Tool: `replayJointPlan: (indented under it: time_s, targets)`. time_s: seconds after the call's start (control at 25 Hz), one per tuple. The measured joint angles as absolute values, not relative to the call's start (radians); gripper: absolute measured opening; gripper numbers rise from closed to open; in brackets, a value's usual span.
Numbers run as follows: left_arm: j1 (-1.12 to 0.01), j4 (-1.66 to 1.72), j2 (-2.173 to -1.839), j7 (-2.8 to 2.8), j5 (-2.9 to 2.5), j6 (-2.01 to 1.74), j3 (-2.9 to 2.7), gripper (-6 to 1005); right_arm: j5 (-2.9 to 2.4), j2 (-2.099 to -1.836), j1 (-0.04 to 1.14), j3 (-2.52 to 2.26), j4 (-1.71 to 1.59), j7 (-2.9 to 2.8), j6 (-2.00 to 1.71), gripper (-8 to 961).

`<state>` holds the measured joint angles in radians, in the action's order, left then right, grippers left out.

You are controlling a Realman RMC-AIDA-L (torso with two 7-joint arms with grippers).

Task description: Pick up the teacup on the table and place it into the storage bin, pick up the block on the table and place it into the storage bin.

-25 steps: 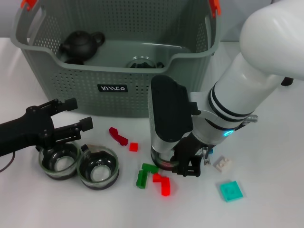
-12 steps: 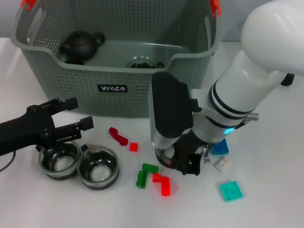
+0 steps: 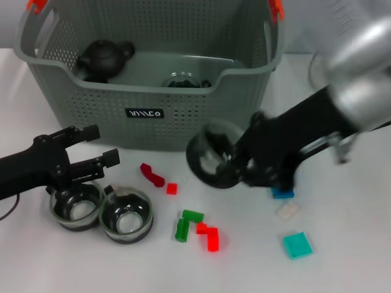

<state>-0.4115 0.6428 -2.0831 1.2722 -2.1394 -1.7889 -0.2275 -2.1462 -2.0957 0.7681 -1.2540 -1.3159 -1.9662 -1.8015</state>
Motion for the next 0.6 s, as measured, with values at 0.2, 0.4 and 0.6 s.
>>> replayJointPlan:
  time_s: [0.2, 0.4, 0.6]
  targets:
    - [-0.419, 0.643, -2.083, 1.275, -2.139, -1.787, -0.232, 842, -1.975, -2.082, 0.718, -0.971, -1.316, -1.869, -1.98, 54]
    - [-0.424, 0.643, -2.082, 1.276, -2.139, -1.786, -0.233, 841, -1.727, -2.036, 0.62, -0.926, -1.278, -1.814, -1.979, 54]
    - [-0.433, 0.642, -2.082, 1.276, -2.14, -1.785, -0.234, 841, -1.617, -2.084, 0.608, -0.835, -1.278, -1.8, -1.927, 55]
